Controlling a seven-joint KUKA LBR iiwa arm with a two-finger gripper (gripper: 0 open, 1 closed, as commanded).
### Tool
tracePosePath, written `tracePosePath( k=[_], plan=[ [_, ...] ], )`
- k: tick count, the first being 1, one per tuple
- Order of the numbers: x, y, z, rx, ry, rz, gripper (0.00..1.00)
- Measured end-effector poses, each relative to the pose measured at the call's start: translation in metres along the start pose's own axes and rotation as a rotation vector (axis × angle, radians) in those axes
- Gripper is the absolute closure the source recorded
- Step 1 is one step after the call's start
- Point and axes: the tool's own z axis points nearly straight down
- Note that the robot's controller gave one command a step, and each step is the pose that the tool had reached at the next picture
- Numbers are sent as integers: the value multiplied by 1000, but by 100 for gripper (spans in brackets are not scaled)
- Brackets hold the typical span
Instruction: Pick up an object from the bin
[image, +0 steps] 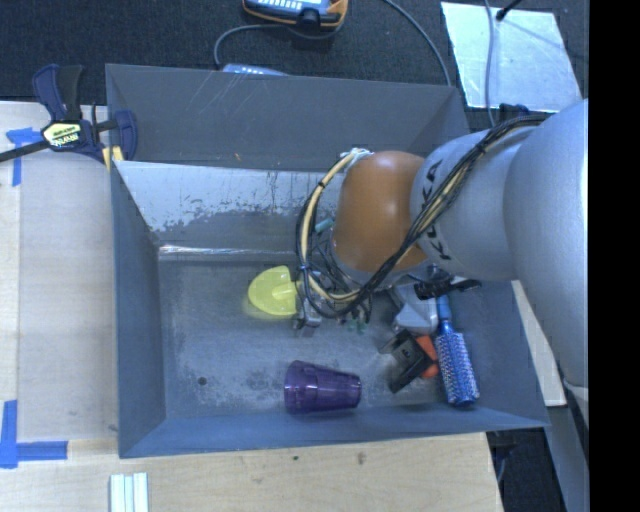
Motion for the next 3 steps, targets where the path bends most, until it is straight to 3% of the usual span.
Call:
tracePosePath(
  k=[1,2,3],
  plan=[
    [0,0,0,0,0,1,100],
    [8,-1,-48,2,7,34,100],
    [-8,-23,-124,-1,-4,-49,0]
  ],
)
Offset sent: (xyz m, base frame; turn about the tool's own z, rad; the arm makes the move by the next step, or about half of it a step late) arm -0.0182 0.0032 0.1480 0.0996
